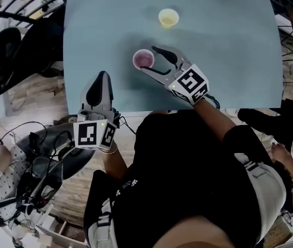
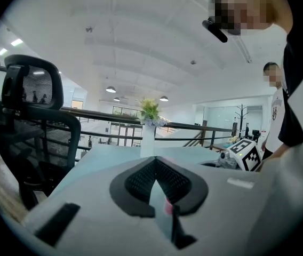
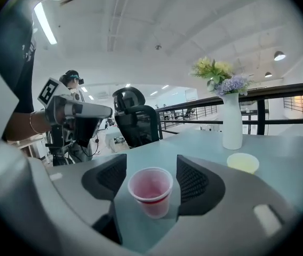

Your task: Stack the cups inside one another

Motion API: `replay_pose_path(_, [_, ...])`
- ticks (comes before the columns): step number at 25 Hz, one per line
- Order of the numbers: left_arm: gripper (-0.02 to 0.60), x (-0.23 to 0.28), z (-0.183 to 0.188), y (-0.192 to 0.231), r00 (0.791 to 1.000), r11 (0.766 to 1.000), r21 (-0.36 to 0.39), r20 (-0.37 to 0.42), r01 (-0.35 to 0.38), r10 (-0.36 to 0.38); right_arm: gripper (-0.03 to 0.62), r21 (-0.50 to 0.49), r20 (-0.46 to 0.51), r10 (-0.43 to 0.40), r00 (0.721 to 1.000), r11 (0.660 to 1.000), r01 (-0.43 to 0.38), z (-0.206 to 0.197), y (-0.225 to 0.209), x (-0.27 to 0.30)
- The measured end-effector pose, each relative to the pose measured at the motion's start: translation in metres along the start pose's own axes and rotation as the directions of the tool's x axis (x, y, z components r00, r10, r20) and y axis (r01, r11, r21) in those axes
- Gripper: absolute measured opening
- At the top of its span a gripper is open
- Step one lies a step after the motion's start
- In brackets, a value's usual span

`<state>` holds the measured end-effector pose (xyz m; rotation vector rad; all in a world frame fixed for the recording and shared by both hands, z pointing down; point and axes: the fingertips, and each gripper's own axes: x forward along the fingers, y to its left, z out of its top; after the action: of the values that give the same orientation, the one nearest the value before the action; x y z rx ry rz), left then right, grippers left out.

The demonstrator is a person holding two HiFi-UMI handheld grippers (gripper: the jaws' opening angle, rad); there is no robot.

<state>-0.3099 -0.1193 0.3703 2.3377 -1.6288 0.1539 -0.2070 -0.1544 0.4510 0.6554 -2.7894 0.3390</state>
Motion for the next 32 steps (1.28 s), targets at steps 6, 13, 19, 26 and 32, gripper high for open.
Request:
replay_pose_path(6, [-0.009,0.021,-0.016,-0.054,1.0,1.0,0.029,0.019,0.001,-0.001,0.201,-0.002,0.08,-0.015,0.997,1.0,0.015,-0.004,-0.022,-0.06])
replay_pose_path(13, [-0.009,0.039,-0.015,-0.087,0.999,0.998,0.046,0.025,0.034,-0.035,0.104,0.004,0.133,-0.085,0.987,0.996,0.086,0.001,-0.048,-0.101])
replay_pose_path(19, [-0.009,0.052,-0.011,-0.106,0.997,0.996,0.054,0.023,0.066,-0.067,0.074,0.018,0.158,-0.13,0.979,0.992,0.129,0.006,-0.063,-0.126])
replay_pose_path(26, [-0.009,0.072,-0.003,-0.131,0.993,0.989,0.096,0.011,0.115,-0.117,0.031,0.04,0.187,-0.197,0.962,0.98,0.193,0.009,-0.089,-0.157])
replay_pose_path(32, [-0.009,0.077,0.002,-0.139,0.993,0.986,0.114,0.005,0.119,-0.121,0.027,0.043,0.206,-0.252,0.946,0.968,0.248,0.014,-0.115,-0.17])
